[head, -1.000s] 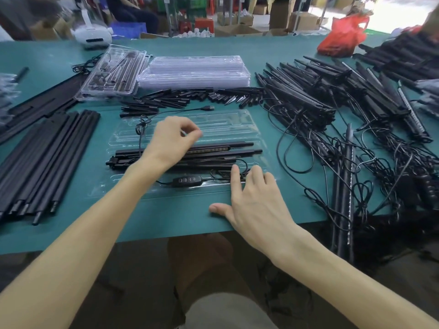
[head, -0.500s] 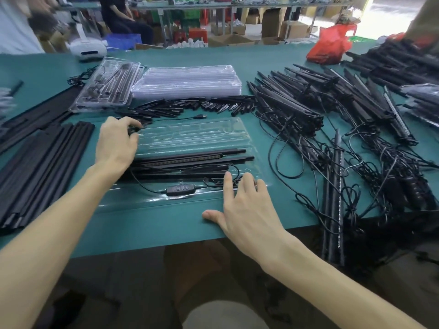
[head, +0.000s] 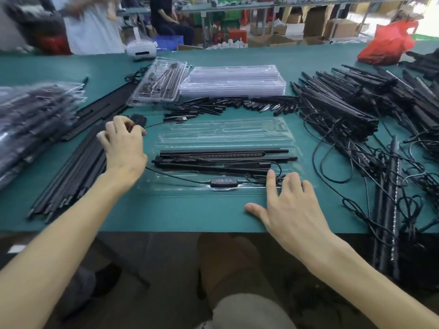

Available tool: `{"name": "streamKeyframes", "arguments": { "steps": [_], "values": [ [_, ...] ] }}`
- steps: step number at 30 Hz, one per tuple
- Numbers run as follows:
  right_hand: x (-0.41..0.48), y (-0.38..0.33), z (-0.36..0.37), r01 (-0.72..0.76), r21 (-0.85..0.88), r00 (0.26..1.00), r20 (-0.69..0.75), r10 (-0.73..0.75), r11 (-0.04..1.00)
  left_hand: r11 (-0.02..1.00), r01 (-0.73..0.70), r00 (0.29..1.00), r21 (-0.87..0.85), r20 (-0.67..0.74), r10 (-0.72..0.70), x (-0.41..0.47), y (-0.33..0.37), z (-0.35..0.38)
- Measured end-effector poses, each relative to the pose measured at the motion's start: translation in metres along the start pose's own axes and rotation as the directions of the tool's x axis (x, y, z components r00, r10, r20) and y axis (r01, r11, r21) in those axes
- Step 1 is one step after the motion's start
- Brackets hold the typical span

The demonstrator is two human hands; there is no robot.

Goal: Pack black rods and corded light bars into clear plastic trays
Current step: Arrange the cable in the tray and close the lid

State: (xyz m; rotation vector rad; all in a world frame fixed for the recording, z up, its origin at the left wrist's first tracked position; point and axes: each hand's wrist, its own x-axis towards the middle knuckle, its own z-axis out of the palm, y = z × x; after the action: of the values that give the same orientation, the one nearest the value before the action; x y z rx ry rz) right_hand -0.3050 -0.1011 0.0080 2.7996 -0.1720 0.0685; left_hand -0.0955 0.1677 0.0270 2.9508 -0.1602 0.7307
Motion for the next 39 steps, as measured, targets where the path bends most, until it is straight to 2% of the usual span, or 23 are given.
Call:
{"name": "streamKeyframes", "arguments": {
  "steps": [2, 5, 12, 14, 17, 20, 22, 24, 26, 28, 32, 36, 39],
  "values": [
    [0.0, -0.001, 0.0, -0.001, -0.01, 1.0, 0.0, 0.001, 1.0, 0.992, -0.085, 0.989, 0.092, 0.125, 0.073, 0.002, -0.004, 0.001],
    [0.0, -0.002, -0.001, -0.009, -0.011, 1.0, -0.001, 0.009, 1.0, 0.977, -0.138, 0.955, 0.161, 0.283, 0.088, 0.002, -0.01, 0.001],
    [0.001, -0.003, -0.001, -0.021, 0.002, 1.0, -0.005, 0.021, 1.0, 0.929, -0.204, 0.929, 0.307, 0.36, 0.085, -0.002, -0.02, -0.005],
    [0.0, -0.003, -0.001, -0.022, 0.004, 1.0, -0.003, 0.022, 1.0, 0.952, -0.177, 0.939, 0.248, 0.332, 0.088, 0.003, -0.009, -0.009],
    [0.0, -0.003, 0.0, -0.018, 0.015, 1.0, 0.003, 0.018, 1.0, 0.993, -0.117, 0.961, 0.012, 0.253, 0.11, 0.016, 0.017, -0.009],
    [0.0, -0.003, 0.0, -0.007, 0.03, 1.0, 0.007, 0.007, 1.0, 0.969, -0.105, 0.962, -0.223, 0.225, 0.157, 0.028, 0.048, -0.001],
    [0.001, -0.003, 0.0, -0.005, 0.043, 1.0, 0.011, 0.005, 0.999, 0.948, -0.11, 0.949, -0.3, 0.253, 0.19, 0.036, 0.07, 0.005],
    [0.001, -0.003, 0.0, -0.003, 0.049, 1.0, 0.018, 0.002, 0.999, 0.949, -0.08, 0.926, -0.304, 0.329, 0.184, 0.046, 0.084, 0.012],
    [0.001, -0.002, 0.001, 0.002, 0.049, 1.0, 0.023, -0.003, 0.999, 0.97, -0.059, 0.905, -0.237, 0.397, 0.152, 0.056, 0.082, 0.021],
    [0.001, -0.002, 0.002, 0.006, 0.062, 1.0, 0.024, -0.008, 0.998, 0.983, -0.036, 0.9, -0.181, 0.422, 0.11, 0.063, 0.065, 0.029],
    [0.001, -0.002, 0.004, 0.003, 0.074, 1.0, 0.019, -0.004, 0.997, 0.984, 0.024, 0.881, -0.176, 0.47, 0.062, 0.062, 0.03, 0.041],
    [0.001, -0.003, 0.005, 0.001, 0.071, 1.0, 0.004, -0.002, 0.997, 0.971, 0.146, 0.898, -0.19, 0.437, -0.049, 0.068, 0.034, 0.049],
    [0.001, -0.003, 0.006, -0.007, 0.073, 1.0, 0.002, 0.007, 0.997, 0.937, 0.189, 0.906, -0.294, 0.419, -0.052, 0.074, 0.047, 0.051]
  ]
}}
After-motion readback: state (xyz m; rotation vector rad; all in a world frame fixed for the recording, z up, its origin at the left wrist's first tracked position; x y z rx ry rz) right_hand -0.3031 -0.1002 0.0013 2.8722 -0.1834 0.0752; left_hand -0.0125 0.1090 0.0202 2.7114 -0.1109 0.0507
